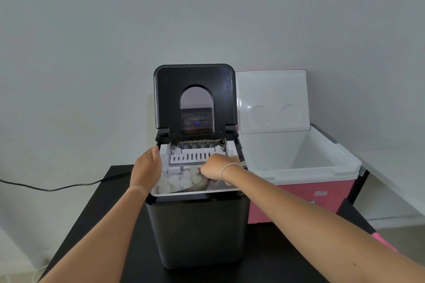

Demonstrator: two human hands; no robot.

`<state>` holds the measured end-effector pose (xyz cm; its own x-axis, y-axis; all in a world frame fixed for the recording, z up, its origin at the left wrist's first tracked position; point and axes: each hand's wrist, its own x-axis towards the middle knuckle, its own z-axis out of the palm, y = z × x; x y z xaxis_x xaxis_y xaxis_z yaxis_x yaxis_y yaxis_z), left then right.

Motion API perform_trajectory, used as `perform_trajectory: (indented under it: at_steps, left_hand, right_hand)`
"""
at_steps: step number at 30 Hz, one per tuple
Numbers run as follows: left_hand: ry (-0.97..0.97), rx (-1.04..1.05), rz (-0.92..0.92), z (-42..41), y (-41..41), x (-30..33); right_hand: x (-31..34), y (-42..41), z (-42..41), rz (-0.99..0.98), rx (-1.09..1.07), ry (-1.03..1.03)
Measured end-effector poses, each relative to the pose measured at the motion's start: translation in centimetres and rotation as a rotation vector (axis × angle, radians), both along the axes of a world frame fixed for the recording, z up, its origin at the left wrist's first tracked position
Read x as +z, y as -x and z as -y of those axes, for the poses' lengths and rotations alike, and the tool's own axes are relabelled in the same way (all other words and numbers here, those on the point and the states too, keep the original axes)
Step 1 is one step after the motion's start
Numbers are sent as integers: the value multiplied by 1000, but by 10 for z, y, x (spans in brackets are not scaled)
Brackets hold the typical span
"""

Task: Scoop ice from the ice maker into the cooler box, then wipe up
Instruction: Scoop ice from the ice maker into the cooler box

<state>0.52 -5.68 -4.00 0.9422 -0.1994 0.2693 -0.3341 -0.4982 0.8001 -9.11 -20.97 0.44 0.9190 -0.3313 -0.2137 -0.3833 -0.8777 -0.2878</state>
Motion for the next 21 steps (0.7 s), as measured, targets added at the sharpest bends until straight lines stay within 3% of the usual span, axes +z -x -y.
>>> perform_trajectory:
  at_steps: [21]
  left_hand:
    - [23,-6,-27,-2,12,9]
  right_hand:
    - [1,12,38,179,-188,-171]
